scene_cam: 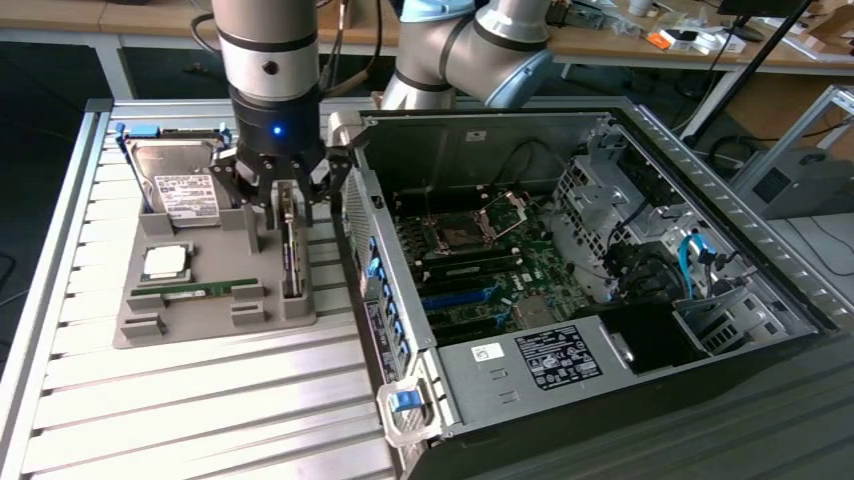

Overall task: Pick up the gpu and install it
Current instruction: 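Pick up the gpu and move the gpu toward the slot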

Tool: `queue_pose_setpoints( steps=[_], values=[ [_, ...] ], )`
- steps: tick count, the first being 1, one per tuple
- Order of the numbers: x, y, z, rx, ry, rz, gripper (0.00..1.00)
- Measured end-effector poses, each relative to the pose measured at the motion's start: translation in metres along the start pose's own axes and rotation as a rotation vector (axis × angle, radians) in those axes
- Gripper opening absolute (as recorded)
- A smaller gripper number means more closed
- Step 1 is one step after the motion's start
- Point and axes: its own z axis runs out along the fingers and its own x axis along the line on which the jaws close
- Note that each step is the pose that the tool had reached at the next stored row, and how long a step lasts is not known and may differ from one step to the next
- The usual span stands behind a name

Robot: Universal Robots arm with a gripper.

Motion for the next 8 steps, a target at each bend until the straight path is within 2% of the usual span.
queue_pose_setpoints(
  steps=[8],
  values=[
    [0.0006, 0.0023, 0.0104, 0.0001, 0.0001, 0.000, 0.48]
  ],
)
